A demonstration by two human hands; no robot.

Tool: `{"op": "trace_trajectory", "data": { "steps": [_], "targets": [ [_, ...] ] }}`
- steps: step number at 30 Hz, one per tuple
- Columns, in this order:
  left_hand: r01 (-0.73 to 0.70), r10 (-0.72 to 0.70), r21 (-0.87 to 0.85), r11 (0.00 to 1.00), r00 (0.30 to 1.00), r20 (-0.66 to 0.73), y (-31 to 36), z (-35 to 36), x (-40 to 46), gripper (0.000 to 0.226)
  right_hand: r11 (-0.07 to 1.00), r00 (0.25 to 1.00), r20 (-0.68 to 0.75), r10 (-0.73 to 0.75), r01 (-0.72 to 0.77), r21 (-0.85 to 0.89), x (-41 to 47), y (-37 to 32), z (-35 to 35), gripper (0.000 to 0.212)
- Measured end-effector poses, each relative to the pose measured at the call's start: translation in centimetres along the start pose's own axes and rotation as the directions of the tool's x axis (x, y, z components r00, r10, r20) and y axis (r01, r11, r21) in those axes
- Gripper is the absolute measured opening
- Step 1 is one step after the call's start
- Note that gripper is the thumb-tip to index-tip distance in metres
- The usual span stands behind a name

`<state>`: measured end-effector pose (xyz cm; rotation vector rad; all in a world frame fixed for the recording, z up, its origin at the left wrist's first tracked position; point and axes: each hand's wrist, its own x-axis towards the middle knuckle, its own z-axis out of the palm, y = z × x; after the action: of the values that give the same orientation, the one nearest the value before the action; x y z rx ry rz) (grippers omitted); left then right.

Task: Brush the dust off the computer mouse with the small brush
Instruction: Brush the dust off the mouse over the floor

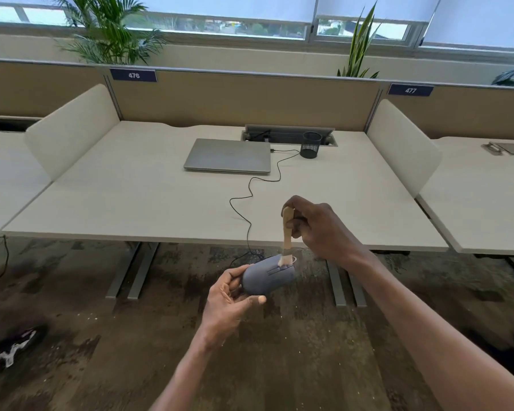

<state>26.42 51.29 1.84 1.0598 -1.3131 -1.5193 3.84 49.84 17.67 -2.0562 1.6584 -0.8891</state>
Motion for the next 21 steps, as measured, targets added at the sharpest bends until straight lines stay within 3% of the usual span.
{"op": "trace_trajectory", "data": {
  "steps": [3, 7, 11, 16, 21],
  "targets": [
    [-0.001, 0.001, -0.003, 1.0, 1.0, -0.008, 0.1, 0.0, -0.1, 0.083, 0.995, 1.0, -0.017, 0.013, -0.015, -0.101, -0.1, 0.2, -0.1, 0.037],
    [-0.014, 0.014, -0.006, 1.0, 1.0, -0.016, 0.1, 0.0, 0.0, 0.082, 0.999, 0.996, -0.086, 0.039, -0.039, -0.006, -0.2, -0.4, -0.2, 0.028],
    [-0.018, 0.018, -0.001, 1.0, 0.999, -0.026, -0.1, -0.2, 0.1, 0.076, 0.99, 0.984, -0.169, 0.053, -0.074, -0.121, -0.6, -0.1, 0.0, 0.015],
    [-0.024, 0.023, -0.018, 1.0, 0.999, -0.031, -0.2, -0.3, 0.5, 0.076, 0.991, 0.964, -0.23, 0.131, -0.119, 0.063, -1.1, -0.1, 0.3, 0.016],
    [-0.015, 0.014, -0.039, 0.999, 1.0, -0.027, -0.2, -0.2, 0.3, 0.076, 0.986, 0.942, -0.31, 0.126, -0.154, -0.069, -2.1, 0.6, 0.4, 0.012]
  ]
}}
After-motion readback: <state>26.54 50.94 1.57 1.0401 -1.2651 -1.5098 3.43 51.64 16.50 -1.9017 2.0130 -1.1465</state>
